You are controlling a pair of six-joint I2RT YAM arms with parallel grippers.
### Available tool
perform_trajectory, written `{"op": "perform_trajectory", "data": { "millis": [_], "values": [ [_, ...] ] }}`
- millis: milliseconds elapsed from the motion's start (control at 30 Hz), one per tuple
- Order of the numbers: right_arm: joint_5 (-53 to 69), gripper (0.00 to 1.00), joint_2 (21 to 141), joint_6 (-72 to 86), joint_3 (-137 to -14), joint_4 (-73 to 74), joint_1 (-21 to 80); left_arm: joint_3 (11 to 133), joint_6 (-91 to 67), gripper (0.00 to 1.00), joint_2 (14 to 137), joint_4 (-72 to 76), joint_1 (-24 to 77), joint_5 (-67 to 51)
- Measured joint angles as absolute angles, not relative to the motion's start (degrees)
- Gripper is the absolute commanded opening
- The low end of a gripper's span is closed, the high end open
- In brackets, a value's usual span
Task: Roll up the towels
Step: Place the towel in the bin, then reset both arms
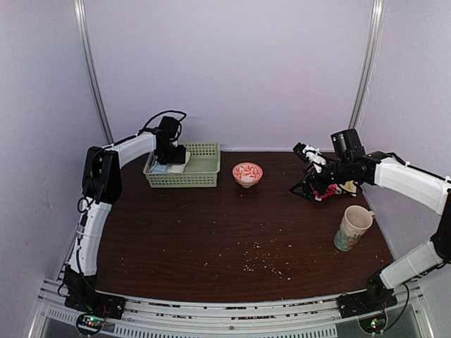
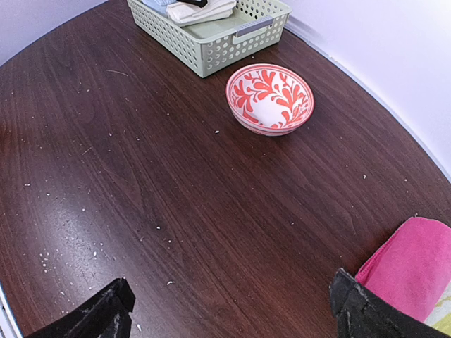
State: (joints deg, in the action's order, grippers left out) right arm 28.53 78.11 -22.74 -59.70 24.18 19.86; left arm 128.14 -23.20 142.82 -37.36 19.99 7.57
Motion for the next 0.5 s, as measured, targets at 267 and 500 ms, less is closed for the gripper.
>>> {"op": "perform_trajectory", "data": {
  "millis": [267, 500],
  "values": [
    [25.26, 1.0, 78.13, -21.21, -61.63, 25.17, 19.77, 126.23, -20.86, 0.62, 135.96, -37.5, 21.65, 9.65],
    [12.43, 1.0, 78.35, -16.01, -71.99, 21.82, 16.6, 119.2, -16.86, 0.62, 119.52, -35.9, 24.29, 11.79]
  ]
}}
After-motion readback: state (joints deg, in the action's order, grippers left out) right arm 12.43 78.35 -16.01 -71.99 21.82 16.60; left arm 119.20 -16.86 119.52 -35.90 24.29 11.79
